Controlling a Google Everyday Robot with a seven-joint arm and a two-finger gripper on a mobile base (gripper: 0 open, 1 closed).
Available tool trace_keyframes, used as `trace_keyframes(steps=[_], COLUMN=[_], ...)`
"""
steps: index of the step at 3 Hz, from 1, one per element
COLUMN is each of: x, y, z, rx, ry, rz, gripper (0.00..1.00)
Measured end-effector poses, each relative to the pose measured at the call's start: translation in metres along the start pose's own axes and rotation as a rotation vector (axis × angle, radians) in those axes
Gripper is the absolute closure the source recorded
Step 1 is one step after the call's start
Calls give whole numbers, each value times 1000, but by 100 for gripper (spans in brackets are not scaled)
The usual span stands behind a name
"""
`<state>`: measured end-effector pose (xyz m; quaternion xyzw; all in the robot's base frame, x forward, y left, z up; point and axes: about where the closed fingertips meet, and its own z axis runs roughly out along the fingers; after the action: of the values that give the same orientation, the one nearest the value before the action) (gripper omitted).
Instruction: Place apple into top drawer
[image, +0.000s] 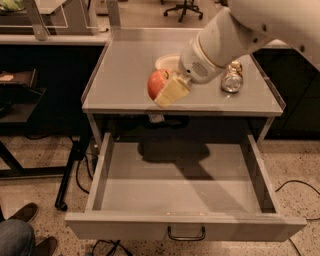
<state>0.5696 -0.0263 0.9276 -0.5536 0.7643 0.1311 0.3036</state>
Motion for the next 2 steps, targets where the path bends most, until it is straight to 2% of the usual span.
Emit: trace_keyframes(steps=[1, 2], x=[20, 25], y=[44, 48], z=[10, 14], rx=[-34, -43], ry=[-28, -19], rz=[74, 79], gripper=[100, 100])
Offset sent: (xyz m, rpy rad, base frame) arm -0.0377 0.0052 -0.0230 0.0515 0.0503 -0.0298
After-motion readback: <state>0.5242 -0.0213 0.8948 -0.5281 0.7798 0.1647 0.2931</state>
